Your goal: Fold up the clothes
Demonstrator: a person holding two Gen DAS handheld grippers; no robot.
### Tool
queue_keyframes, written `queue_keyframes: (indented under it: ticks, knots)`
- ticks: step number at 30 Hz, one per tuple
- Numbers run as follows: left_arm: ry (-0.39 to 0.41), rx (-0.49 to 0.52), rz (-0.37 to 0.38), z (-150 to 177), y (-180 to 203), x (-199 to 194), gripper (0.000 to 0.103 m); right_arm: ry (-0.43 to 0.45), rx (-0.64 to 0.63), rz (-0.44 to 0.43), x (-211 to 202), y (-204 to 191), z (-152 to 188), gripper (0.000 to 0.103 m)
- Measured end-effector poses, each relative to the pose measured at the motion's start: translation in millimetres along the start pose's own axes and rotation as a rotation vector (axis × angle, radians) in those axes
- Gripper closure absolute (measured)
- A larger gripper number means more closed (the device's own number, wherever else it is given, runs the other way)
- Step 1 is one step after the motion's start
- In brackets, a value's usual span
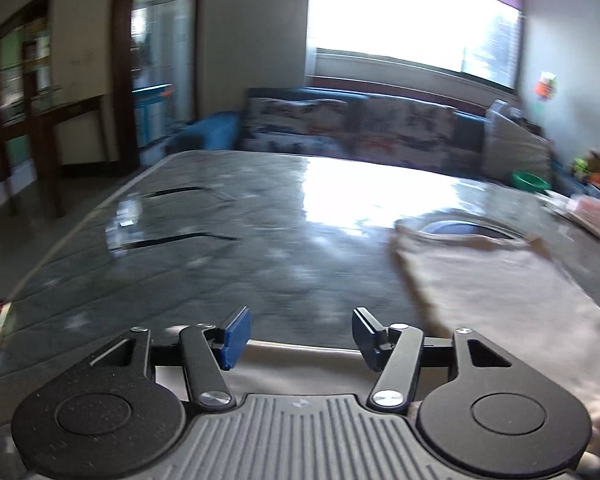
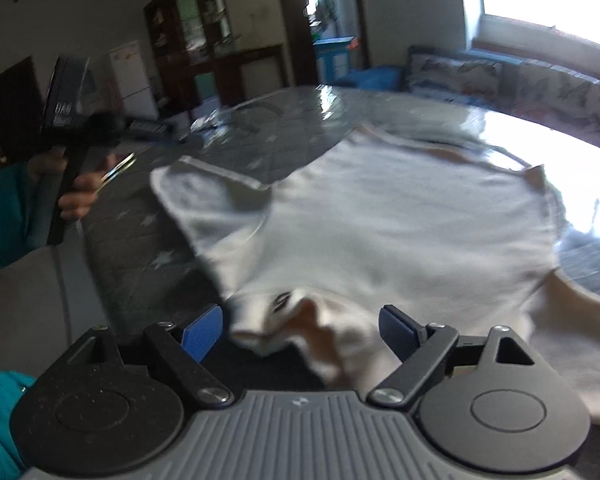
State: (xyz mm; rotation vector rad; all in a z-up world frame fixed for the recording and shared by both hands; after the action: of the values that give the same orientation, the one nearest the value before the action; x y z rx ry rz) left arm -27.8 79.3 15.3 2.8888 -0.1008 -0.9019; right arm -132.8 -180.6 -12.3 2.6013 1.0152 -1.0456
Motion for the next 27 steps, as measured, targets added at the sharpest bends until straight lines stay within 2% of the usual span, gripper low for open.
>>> queue_keyframes:
  ticks: [2,6,11,15,19,22,27]
  knots:
    - [-0.012,0.013,0.064,-0.1,20.4,0.5,0.039,-0.021,-0.012,-0.019,1.0,-3.7,4.3,0.017]
    - [-0.032,0.061,0.163,0.4,64.1,7.6,0.038,-0.002,0.001,-0.010,-10.3,-0.7,3.7,0.018]
    - [-0.062,0.133,0.256,7.9,118.9,17.8,0.035,0.047,0.087,0.070,-39.1,32.8,1.0,0.019]
    - [-0.102,0.187,0.307,24.0,158.2,23.7,0.035,0.060,0.166,0.162,-59.0,72.6,8.4,0.025]
    - [-0.129,0.243,0.367,42.2,192.1,19.4,0.035,0.067,0.243,0.256,-78.4,111.5,17.3,0.039]
    - [-0.151,0.280,0.426,54.5,215.5,12.4,0.035,0.040,0.337,0.390,-96.5,151.7,38.9,0.047]
    - [-0.169,0.345,0.494,71.3,251.0,6.4,0.035,-0.008,0.449,0.595,-123.8,196.7,77.9,0.056]
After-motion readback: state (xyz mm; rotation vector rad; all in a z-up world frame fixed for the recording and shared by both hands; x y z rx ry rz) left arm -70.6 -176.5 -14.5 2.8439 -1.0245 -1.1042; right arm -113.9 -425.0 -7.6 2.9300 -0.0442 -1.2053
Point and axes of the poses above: each gripper's, at about its wrist camera, not at the fingertips, and x roughly the way its jaws point, y to its right, z to its underside, the point moved 7 cm from there along x, roughly the way its jaws point, and after that the axes turned 5 degrees about -x, right-handed, at the moved point
